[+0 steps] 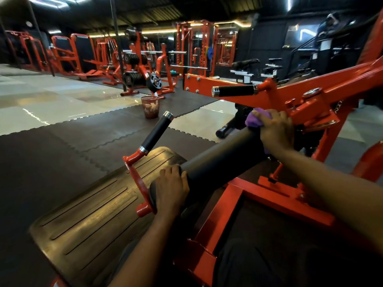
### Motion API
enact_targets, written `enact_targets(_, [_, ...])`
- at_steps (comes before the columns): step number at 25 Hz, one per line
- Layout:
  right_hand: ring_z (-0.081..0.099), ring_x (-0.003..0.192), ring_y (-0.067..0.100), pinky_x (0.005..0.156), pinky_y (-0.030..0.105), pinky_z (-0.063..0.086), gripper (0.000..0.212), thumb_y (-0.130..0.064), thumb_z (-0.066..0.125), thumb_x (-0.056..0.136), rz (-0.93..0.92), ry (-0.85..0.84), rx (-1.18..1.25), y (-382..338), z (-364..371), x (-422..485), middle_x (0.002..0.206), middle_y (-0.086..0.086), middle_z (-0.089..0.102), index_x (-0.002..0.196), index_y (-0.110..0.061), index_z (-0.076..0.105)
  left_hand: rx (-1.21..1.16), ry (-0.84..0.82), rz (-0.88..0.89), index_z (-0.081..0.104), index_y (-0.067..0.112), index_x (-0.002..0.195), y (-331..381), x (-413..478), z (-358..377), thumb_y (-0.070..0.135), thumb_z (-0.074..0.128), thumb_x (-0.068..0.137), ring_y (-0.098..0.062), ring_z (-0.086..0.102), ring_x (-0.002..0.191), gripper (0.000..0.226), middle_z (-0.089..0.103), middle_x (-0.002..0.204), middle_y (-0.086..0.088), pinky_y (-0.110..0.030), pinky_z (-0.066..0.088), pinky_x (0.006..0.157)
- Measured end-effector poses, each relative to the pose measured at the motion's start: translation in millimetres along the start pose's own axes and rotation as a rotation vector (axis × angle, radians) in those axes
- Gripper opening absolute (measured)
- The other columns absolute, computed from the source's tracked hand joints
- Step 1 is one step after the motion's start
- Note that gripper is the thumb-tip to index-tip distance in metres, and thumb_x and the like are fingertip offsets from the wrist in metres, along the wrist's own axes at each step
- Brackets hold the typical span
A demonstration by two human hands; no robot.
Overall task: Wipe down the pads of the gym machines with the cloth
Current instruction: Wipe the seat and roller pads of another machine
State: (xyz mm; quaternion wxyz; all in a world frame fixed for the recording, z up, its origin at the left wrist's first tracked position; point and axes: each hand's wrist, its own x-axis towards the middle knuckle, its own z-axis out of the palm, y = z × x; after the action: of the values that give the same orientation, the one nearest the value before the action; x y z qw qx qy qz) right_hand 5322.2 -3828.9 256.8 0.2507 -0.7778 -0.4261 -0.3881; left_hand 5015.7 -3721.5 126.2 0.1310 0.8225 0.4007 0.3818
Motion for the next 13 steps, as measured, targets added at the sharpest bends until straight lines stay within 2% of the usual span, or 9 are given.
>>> enact_targets(2, [0.052, 0.109, 0.039, 0.094, 0.048, 0.042, 0.043, -0.014, 0.049, 0.099, 0.117, -0.009, 0.069, 7, -7, 27, 0.126, 0.014, 0.061, 0.138, -0.029, 0.059, 0.031, 0.027, 0.013, 0.053, 0.018, 0.129, 1, -7, 3, 0.041, 0.044, 0.101, -0.018, 0.049, 0.122, 0.037, 0.056, 0.132, -0.005, -0.035, 0.039, 0.102])
enact_targets(5, [0.05, 0.12, 0.037, 0.101, 0.051, 0.037, 0.041, -0.024, 0.051, 0.102, 0.051, -0.054, 0.075, 18, -12, 47, 0.134, 0.012, 0.057, 0.143, -0.029, 0.052, 0.08, 0.091, 0.061, 0.048, 0.021, 0.13, 0, -24, 7, 0.043, 0.047, 0.098, -0.021, 0.047, 0.124, 0.039, 0.052, 0.135, -0.006, -0.039, 0.038, 0.104])
enact_targets(8, [0.05, 0.123, 0.036, 0.104, 0.052, 0.033, 0.038, -0.028, 0.05, 0.101, 0.104, -0.104, -0.017, 0, 7, 18, 0.135, 0.01, 0.059, 0.139, -0.033, 0.055, 0.079, 0.134, 0.088, 0.046, 0.021, 0.13, 2, -39, 15, 0.046, 0.046, 0.095, -0.027, 0.045, 0.125, 0.043, 0.048, 0.136, -0.009, -0.042, 0.037, 0.102])
enact_targets(11, [0.055, 0.114, 0.035, 0.095, 0.045, 0.038, 0.037, -0.031, 0.048, 0.101, -0.201, -0.141, -0.026, -10, 5, 3, 0.131, 0.007, 0.063, 0.136, -0.035, 0.058, 0.086, 0.138, 0.078, 0.046, 0.019, 0.132, 4, -42, 18, 0.048, 0.042, 0.094, -0.03, 0.043, 0.128, 0.049, 0.045, 0.139, -0.01, -0.048, 0.038, 0.104])
enact_targets(12, [0.056, 0.113, 0.035, 0.094, 0.045, 0.038, 0.037, -0.032, 0.047, 0.102, -0.258, -0.17, -0.027, -2, 0, 11, 0.131, 0.007, 0.063, 0.138, -0.035, 0.057, 0.095, 0.132, 0.075, 0.046, 0.019, 0.133, 3, -42, 18, 0.049, 0.042, 0.094, -0.031, 0.043, 0.129, 0.05, 0.044, 0.139, -0.01, -0.049, 0.038, 0.104])
enact_targets(13, [0.055, 0.114, 0.035, 0.096, 0.045, 0.038, 0.038, -0.03, 0.048, 0.102, -0.193, -0.177, -0.024, 7, -2, 20, 0.132, 0.008, 0.062, 0.139, -0.034, 0.056, 0.103, 0.125, 0.078, 0.046, 0.019, 0.133, 2, -43, 18, 0.05, 0.041, 0.094, -0.031, 0.043, 0.129, 0.05, 0.044, 0.139, -0.01, -0.049, 0.038, 0.104])
